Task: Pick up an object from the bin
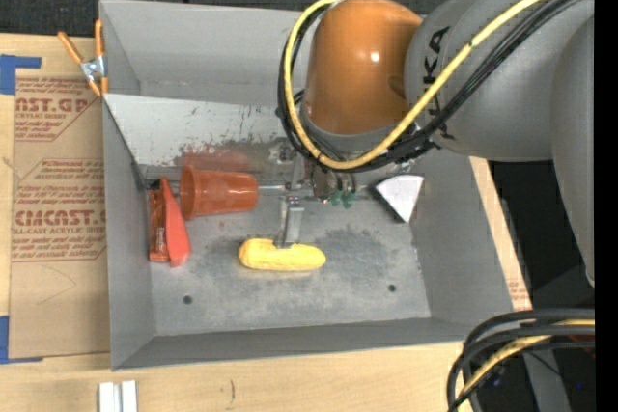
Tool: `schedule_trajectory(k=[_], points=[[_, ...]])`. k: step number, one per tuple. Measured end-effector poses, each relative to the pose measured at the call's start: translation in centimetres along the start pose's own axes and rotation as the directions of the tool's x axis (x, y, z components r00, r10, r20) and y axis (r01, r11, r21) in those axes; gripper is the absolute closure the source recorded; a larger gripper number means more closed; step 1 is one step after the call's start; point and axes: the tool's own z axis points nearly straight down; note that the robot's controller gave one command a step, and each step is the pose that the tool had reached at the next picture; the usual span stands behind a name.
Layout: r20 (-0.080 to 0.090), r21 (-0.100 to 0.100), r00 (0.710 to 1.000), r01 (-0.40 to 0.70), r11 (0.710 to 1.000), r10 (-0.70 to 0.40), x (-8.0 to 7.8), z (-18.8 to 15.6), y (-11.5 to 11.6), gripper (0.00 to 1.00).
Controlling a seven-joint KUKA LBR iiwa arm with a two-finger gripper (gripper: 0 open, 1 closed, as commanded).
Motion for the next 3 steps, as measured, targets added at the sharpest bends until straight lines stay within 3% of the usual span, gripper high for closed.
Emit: schedule_trajectory(k=[1, 2, 3], points=[[0.007, -0.001, 1.000, -0.001, 1.000, 0.001, -0.1, -0.5, -0.1, 0.00], [0.012, 0.000, 0.999, 0.045, 0.999, -0.045, 3.1, 4.1, -1.4, 0.00], [0.004, -0.001, 1.000, -0.010, 1.000, 0.010, 4.8, 8.0, -2.7, 0.00]])
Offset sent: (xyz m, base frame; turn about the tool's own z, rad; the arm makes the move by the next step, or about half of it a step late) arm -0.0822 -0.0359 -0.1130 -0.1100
